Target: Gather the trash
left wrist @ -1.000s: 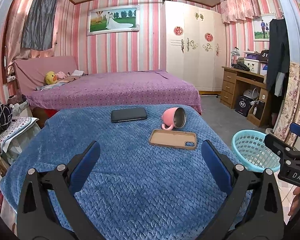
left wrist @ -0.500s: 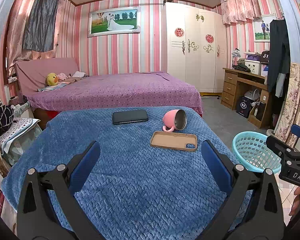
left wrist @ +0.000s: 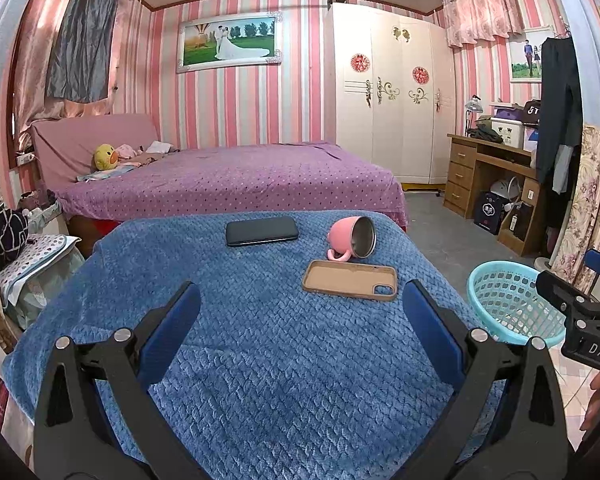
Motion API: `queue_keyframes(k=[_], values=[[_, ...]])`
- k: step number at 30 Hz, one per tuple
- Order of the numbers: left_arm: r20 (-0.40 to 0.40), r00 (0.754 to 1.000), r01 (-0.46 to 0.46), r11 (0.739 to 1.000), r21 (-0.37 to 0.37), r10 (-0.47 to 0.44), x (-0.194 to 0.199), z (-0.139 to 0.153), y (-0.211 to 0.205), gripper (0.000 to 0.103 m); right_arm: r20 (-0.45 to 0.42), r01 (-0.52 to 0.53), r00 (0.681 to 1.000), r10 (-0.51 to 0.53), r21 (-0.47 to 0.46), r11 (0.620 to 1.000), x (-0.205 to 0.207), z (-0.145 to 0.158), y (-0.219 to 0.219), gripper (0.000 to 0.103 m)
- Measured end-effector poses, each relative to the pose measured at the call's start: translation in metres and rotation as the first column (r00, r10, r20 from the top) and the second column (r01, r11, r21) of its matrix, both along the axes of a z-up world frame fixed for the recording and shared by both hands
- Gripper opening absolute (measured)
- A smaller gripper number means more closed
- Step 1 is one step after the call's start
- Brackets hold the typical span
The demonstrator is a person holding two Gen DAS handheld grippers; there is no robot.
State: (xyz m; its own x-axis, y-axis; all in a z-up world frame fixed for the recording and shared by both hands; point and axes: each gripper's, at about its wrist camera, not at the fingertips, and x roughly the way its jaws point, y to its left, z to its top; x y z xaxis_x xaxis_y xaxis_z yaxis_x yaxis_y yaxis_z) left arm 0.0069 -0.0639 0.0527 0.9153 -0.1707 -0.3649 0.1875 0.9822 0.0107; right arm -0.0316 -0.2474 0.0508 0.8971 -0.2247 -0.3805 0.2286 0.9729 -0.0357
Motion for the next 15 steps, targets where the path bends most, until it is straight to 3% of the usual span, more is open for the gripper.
queue_keyframes(k=[15], values=[[0.003, 1.000, -0.001, 1.000, -0.003, 0.001, 0.0011, -0.0008, 0.0012, 0.098, -0.002, 0.001, 1.000, -0.001, -0.001, 1.000, 0.0007, 0.0000, -0.0002, 0.098]])
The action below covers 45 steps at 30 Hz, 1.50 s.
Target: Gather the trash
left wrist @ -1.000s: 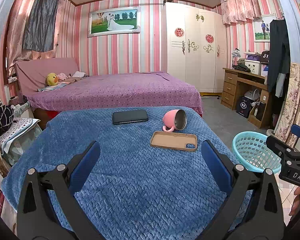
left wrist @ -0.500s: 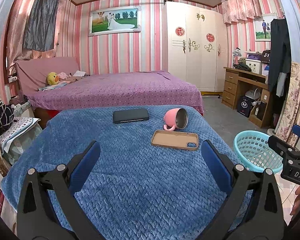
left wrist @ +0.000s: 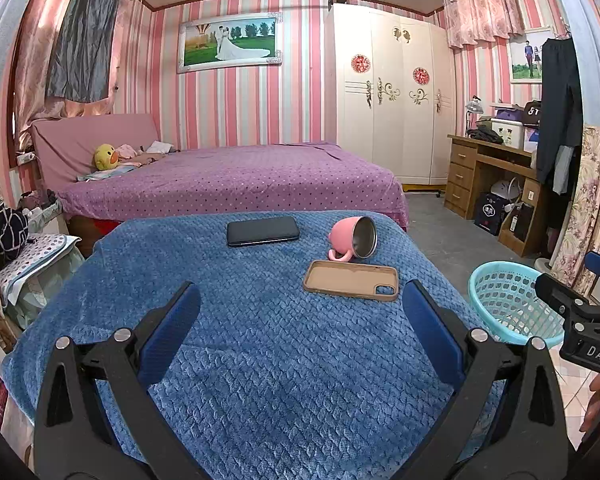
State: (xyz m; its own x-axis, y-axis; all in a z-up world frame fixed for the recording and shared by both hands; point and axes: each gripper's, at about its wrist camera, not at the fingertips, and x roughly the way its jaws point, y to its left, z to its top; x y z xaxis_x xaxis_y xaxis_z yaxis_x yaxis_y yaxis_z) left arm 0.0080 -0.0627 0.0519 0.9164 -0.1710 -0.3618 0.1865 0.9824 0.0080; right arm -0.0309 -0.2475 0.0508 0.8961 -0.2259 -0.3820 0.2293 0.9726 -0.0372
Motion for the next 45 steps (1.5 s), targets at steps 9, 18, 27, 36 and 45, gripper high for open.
queue_keyframes(k=[9, 18, 27, 36, 45], values=[[-0.001, 1.000, 0.001, 1.000, -0.001, -0.001, -0.0007, -0.0001, -0.0007, 0.098, -0.001, 0.000, 1.000, 0.000, -0.001, 1.000, -0.0001, -0.0004, -0.0004, 0.098], [-0.001, 1.000, 0.002, 1.000, -0.001, -0.002, -0.0003, 0.0001, -0.0010, 0.098, -0.004, 0.003, 1.000, -0.003, 0.002, 1.000, -0.0021, -0.0046, -0.0026, 0.098], [0.000, 1.000, 0.002, 1.000, 0.001, -0.002, -0.0007, -0.0002, -0.0011, 0.098, -0.003, 0.004, 1.000, -0.004, 0.001, 1.000, -0.0019, -0.0052, -0.0033, 0.098], [0.005, 1.000, 0.006, 1.000, 0.003, -0.006, 0.0001, -0.0007, 0.0007, 0.098, -0.004, 0.005, 1.000, -0.005, 0.000, 1.000, -0.0032, -0.0081, -0.0052, 0.098], [0.008, 1.000, 0.008, 1.000, 0.008, -0.008, 0.0003, -0.0013, -0.0021, 0.098, -0.003, 0.005, 1.000, -0.005, 0.000, 1.000, -0.0033, -0.0087, -0.0060, 0.098]])
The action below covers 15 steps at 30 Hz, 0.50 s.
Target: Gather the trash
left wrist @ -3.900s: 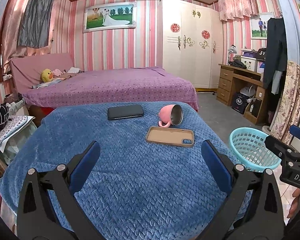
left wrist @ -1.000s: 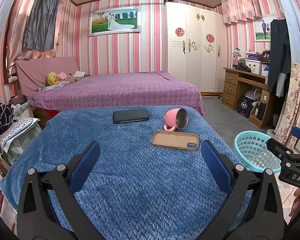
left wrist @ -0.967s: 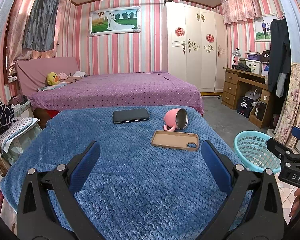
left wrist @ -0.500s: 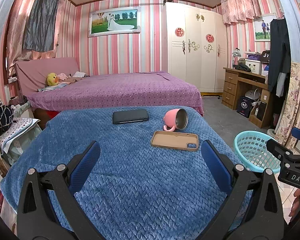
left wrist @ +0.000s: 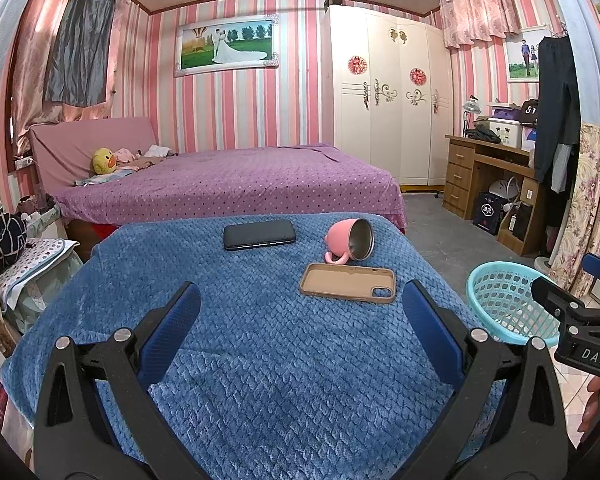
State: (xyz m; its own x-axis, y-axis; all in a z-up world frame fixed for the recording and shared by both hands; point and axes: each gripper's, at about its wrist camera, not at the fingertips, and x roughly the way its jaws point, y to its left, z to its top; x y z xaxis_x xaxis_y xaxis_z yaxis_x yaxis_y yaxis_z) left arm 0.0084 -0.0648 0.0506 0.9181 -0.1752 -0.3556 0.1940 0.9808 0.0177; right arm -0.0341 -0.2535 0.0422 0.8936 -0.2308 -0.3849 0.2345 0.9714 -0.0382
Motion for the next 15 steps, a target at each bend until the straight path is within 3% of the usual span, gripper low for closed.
queue_keyframes(k=[15], values=[[-0.019, 1.000, 0.000, 1.000, -0.006, 0.000, 0.0048, -0.0033, 0.0007, 0.098, 0.001, 0.000, 1.000, 0.000, 0.001, 1.000, 0.0000, -0.0008, -0.0004, 0.098]])
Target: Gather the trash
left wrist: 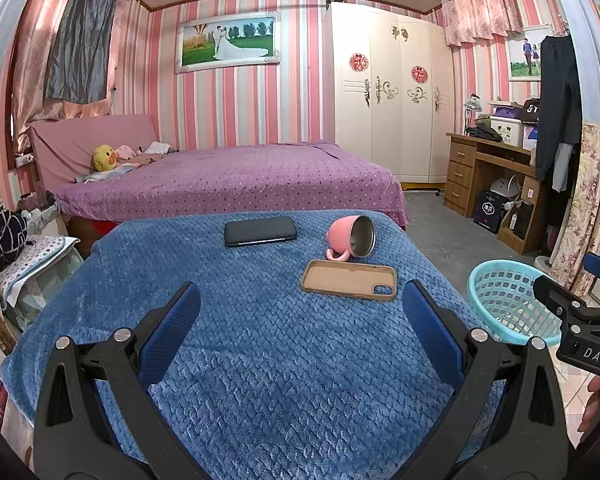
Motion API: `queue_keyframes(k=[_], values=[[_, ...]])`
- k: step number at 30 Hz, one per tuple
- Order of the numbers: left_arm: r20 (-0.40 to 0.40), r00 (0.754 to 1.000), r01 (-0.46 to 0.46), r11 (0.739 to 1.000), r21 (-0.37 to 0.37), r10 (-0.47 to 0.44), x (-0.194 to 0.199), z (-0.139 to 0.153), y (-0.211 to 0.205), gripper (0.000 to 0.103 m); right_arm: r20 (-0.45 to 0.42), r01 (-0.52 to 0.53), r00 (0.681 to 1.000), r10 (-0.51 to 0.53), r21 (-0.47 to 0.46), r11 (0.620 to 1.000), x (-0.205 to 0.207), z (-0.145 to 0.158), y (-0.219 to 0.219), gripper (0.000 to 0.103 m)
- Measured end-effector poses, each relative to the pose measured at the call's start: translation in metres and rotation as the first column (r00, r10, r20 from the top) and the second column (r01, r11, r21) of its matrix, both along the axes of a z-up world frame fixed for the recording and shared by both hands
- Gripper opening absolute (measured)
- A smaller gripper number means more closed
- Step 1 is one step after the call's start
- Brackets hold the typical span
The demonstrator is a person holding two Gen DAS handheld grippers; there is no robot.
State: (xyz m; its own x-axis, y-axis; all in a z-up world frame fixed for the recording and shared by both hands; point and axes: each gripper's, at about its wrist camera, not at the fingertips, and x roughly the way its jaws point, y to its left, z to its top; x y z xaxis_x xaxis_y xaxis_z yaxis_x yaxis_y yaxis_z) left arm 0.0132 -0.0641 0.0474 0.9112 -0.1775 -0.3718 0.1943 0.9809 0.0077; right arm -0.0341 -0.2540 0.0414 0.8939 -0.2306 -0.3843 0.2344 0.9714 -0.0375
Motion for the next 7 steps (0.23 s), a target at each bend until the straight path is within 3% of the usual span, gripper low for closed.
queue_keyframes(k=[7], values=[[-0.014, 1.000, -0.003, 1.000, -0.018, 0.002, 0.0019, -0.0038, 0.0049, 0.098, -0.002, 0.002, 1.000, -0.002, -0.003, 1.000, 0.0006, -0.0006, -0.0006, 0.098]])
